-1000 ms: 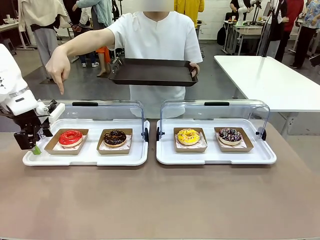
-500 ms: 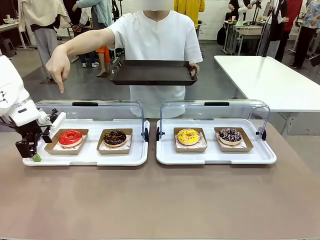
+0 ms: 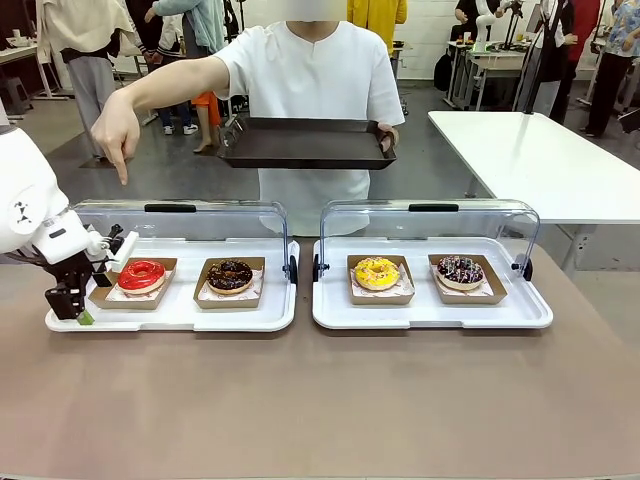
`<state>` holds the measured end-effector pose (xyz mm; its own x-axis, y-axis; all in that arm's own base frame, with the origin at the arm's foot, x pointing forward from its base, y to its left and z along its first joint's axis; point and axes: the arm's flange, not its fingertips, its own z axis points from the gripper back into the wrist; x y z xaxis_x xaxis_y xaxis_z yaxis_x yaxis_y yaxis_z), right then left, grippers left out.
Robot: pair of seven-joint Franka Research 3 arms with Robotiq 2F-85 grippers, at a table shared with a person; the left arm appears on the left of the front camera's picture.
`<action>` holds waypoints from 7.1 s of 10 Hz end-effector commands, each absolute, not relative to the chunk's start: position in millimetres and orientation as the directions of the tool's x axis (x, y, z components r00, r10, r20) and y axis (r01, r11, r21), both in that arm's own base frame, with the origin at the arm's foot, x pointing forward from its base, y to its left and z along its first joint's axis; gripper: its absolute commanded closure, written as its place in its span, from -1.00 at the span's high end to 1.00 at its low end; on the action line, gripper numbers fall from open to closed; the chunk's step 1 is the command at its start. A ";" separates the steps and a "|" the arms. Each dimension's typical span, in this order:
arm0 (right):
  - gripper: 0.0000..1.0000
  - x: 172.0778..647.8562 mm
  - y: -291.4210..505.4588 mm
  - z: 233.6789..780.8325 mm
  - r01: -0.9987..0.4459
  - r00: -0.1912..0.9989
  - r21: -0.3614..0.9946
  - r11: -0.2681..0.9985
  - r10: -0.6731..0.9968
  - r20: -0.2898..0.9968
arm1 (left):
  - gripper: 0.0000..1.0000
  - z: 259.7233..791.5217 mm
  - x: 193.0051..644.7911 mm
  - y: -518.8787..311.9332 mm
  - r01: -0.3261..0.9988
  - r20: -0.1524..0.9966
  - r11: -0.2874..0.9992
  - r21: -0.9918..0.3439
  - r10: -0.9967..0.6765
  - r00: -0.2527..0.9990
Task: Provide the desired donut to the person.
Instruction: Pick up and lift the Paper togo box containing the Donut pointed at by the person, then place the picked Paper togo box onto the Handle tray extended by the person.
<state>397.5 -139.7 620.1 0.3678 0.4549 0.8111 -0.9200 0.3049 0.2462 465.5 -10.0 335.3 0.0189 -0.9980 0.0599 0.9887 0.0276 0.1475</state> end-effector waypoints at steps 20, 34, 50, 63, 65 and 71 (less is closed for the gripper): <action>1.00 397.4 -139.3 620.6 -0.922 0.363 0.246 0.298 0.453 0.814 | -1.00 327.1 479.4 -7.3 0.986 0.025 0.036 0.164 -0.999 0.032; 1.00 397.4 -139.3 620.6 -0.922 0.363 0.246 0.298 0.453 0.814 | -1.00 599.1 436.4 -19.6 0.995 -0.042 0.076 0.066 -0.996 0.078; 1.00 397.4 -139.3 620.6 -0.922 0.363 0.246 0.298 0.453 0.814 | -1.00 627.4 431.3 -27.4 0.993 -0.021 0.063 0.096 -0.998 0.066; 1.00 397.4 -139.3 620.6 -0.922 0.363 0.246 0.298 0.453 0.814 | -0.97 708.0 466.1 -234.3 0.954 -0.079 -0.231 0.189 -0.972 -0.220; 1.00 397.4 -139.3 620.6 -0.922 0.363 0.246 0.298 0.453 0.814 | -0.97 687.9 481.0 -244.4 0.949 -0.058 -0.196 0.245 -0.980 -0.188; 1.00 397.4 -139.3 620.6 -0.922 0.363 0.246 0.298 0.453 0.814 | -0.97 632.7 549.5 -234.4 0.974 0.020 -0.115 0.195 -0.992 -0.121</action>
<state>397.4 -139.8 620.4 0.3681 0.4552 0.8107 -0.9200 0.3047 0.2466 539.2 -234.8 629.5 -0.1474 -0.9887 -0.0267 0.9674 -0.1497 0.2042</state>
